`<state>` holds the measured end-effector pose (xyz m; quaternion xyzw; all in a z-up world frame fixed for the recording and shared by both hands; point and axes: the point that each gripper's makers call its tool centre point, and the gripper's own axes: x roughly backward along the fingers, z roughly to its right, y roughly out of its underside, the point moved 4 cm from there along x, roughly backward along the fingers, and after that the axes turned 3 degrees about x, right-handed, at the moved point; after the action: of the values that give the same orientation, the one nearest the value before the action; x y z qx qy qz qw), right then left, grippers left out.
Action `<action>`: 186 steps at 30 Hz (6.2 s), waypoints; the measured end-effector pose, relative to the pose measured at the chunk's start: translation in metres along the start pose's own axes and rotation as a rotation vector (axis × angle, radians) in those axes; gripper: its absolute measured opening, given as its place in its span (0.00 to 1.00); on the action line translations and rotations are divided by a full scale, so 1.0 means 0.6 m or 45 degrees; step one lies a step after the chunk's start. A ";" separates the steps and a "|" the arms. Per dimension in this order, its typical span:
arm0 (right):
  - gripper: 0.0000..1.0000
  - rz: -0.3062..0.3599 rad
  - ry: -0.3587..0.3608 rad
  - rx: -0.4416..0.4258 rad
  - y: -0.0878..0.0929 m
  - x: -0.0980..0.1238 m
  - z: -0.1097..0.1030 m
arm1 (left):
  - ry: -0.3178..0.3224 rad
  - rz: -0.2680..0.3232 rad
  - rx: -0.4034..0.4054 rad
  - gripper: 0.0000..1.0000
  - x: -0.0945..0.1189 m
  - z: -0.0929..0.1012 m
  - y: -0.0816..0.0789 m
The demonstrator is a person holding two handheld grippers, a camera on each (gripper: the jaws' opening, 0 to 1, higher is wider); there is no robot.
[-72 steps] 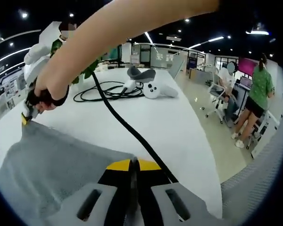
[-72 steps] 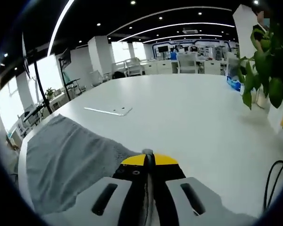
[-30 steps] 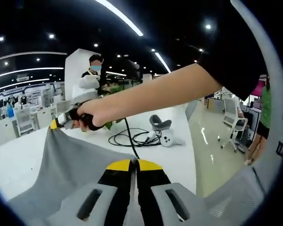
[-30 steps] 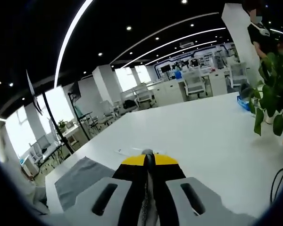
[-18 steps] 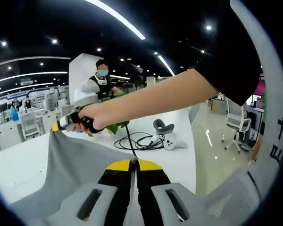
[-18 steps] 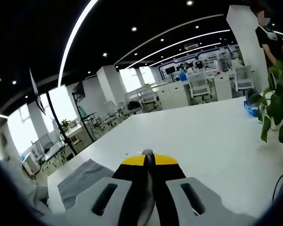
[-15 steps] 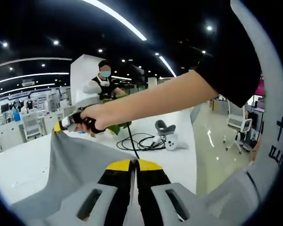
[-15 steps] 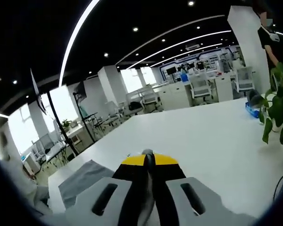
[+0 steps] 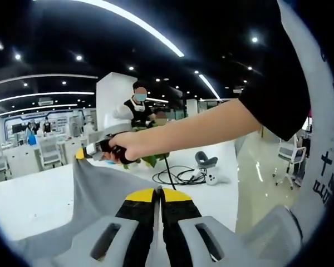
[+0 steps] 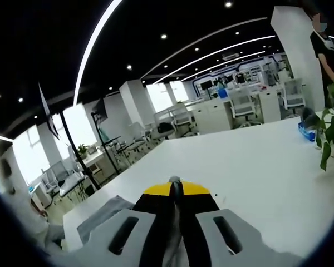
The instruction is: Fold the towel on the table until its edges align and the towel forms a compact rectangular stack.
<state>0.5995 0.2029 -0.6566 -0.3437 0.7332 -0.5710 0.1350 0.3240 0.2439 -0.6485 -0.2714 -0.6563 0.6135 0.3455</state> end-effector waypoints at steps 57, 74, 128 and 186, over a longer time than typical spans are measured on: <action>0.02 0.072 -0.224 -0.121 -0.040 -0.177 -0.294 | -0.469 0.035 0.050 0.04 0.335 -0.166 -0.002; 0.02 -0.002 -0.277 -0.108 0.004 -0.226 -0.344 | -0.665 0.002 0.135 0.04 0.408 -0.212 0.044; 0.02 -0.195 -0.343 -0.040 0.159 -0.400 -0.464 | -1.284 -0.019 0.344 0.04 0.559 -0.298 0.192; 0.06 -0.457 -0.306 0.133 0.411 -0.614 -0.510 | -1.546 -0.226 0.862 0.04 0.630 -0.392 0.466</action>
<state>0.6005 0.7007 -0.8621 -0.5269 0.6082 -0.5781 0.1351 0.2580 0.7122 -0.8785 0.2963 -0.5258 0.7967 0.0321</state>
